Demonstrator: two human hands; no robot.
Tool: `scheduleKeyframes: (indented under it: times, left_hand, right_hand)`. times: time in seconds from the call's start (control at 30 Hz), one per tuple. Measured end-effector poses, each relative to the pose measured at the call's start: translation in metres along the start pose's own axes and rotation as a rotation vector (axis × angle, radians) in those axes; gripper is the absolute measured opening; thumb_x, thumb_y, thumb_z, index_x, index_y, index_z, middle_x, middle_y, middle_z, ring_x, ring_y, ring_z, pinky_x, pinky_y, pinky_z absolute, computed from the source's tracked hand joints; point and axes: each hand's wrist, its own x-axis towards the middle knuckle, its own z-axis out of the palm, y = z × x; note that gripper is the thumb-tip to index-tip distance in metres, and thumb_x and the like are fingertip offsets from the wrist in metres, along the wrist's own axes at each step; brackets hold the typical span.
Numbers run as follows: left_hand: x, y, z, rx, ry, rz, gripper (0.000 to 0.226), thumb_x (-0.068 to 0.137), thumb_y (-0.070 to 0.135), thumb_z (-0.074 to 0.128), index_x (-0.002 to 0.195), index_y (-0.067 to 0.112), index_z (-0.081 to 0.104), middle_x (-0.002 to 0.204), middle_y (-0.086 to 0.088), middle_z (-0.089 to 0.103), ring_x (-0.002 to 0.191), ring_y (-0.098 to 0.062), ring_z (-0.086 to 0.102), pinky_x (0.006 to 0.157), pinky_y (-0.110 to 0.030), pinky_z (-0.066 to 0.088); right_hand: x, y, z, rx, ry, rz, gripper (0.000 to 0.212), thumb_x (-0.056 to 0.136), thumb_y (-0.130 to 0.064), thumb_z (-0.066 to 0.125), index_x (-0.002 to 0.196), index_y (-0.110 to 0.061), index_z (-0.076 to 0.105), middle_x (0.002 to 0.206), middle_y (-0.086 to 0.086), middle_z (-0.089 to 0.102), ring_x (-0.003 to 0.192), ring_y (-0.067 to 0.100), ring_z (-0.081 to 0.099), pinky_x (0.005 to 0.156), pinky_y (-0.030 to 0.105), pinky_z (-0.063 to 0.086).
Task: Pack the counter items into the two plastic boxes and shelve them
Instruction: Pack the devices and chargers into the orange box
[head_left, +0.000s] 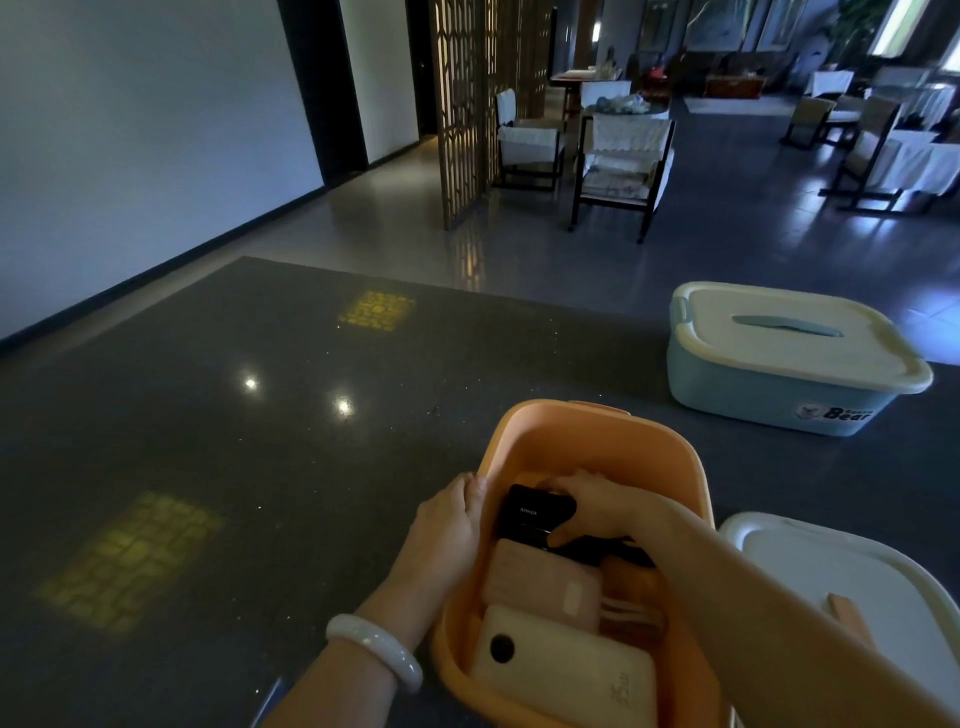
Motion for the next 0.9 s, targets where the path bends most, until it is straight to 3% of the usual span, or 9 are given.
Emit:
scheduleKeyframes:
  times: [0.13,0.27,0.37,0.43,0.53,0.63,0.7,0.77,0.9]
  left_hand:
    - [0.001,-0.001,0.001,0.009,-0.005,-0.012,0.027,0.101,0.049,0.025,0.091,0.039,0.049,0.085,0.009,0.061,0.075,0.0,0.06,0.059,-0.014,0.043]
    - [0.001,-0.001,0.0,0.022,-0.002,-0.026,0.035,0.101,0.05,0.026,0.114,0.031,0.053,0.08,0.019,0.051,0.07,0.009,0.051,0.057,-0.01,0.041]
    - [0.0,0.001,0.0,-0.002,-0.028,-0.024,0.019,0.1,0.049,0.03,0.098,0.038,0.046,0.077,0.018,0.054,0.062,0.014,0.053,0.056,-0.004,0.042]
    - [-0.001,0.002,-0.001,-0.05,-0.054,-0.03,0.025,0.1,0.048,0.034,0.091,0.034,0.053,0.082,0.012,0.064,0.068,0.008,0.061,0.062,-0.013,0.048]
    - [-0.004,0.006,-0.005,-0.054,-0.076,-0.022,0.03,0.1,0.05,0.034,0.093,0.034,0.059,0.086,0.009,0.067,0.076,-0.002,0.064,0.07,-0.024,0.051]
    - [-0.006,0.006,-0.012,0.007,-0.026,-0.037,0.03,0.099,0.05,0.035,0.092,0.033,0.058,0.088,0.011,0.066,0.08,-0.002,0.063,0.069,-0.021,0.047]
    - [-0.011,0.0,-0.022,0.119,0.039,-0.056,0.033,0.1,0.048,0.034,0.108,0.028,0.059,0.102,0.009,0.065,0.096,-0.005,0.063,0.079,-0.021,0.046]
    - [-0.021,-0.011,-0.039,0.289,0.102,-0.101,0.046,0.1,0.05,0.034,0.133,0.023,0.048,0.126,0.0,0.058,0.117,-0.016,0.056,0.096,-0.03,0.044]
    - [-0.057,-0.044,-0.09,0.689,0.181,-0.252,0.06,0.096,0.056,0.037,0.145,0.022,0.03,0.141,-0.005,0.043,0.129,-0.025,0.043,0.105,-0.043,0.036]
  right_hand:
    - [-0.001,-0.001,0.0,-0.019,-0.012,0.017,0.074,0.08,-0.04,0.072,0.142,-0.043,0.032,0.136,-0.003,0.04,0.126,0.024,0.038,0.108,0.046,0.032]
    - [-0.005,-0.005,0.0,-0.035,-0.005,0.022,0.072,0.081,-0.04,0.071,0.141,-0.042,0.033,0.135,-0.003,0.041,0.125,0.024,0.039,0.109,0.047,0.033]
    - [-0.01,-0.01,-0.004,-0.086,-0.023,0.022,0.068,0.082,-0.037,0.071,0.14,-0.037,0.037,0.132,-0.003,0.044,0.122,0.023,0.043,0.107,0.046,0.035]
    - [-0.014,-0.016,-0.009,-0.153,-0.02,0.0,0.057,0.082,-0.031,0.071,0.134,-0.03,0.046,0.126,-0.002,0.053,0.116,0.021,0.051,0.104,0.042,0.04]
    - [-0.022,-0.032,-0.024,-0.233,0.158,0.003,0.039,0.086,-0.028,0.068,0.122,-0.02,0.055,0.118,0.003,0.059,0.109,0.023,0.056,0.095,0.037,0.046]
    - [-0.03,-0.061,-0.049,-0.275,0.43,-0.062,0.03,0.088,-0.025,0.062,0.116,-0.016,0.059,0.111,0.006,0.06,0.097,0.023,0.058,0.078,0.032,0.049]
    - [-0.029,-0.084,-0.062,-0.369,0.556,-0.157,0.034,0.09,-0.02,0.06,0.123,-0.019,0.054,0.115,0.003,0.056,0.1,0.019,0.055,0.08,0.031,0.049]
    - [-0.02,-0.109,-0.064,-0.443,0.603,-0.281,0.038,0.091,-0.018,0.059,0.128,-0.018,0.05,0.12,0.004,0.052,0.109,0.022,0.052,0.089,0.035,0.049]
    - [0.003,-0.17,-0.036,-0.578,0.452,-0.427,0.042,0.092,-0.024,0.057,0.131,-0.014,0.045,0.129,0.009,0.046,0.119,0.029,0.044,0.095,0.038,0.041]
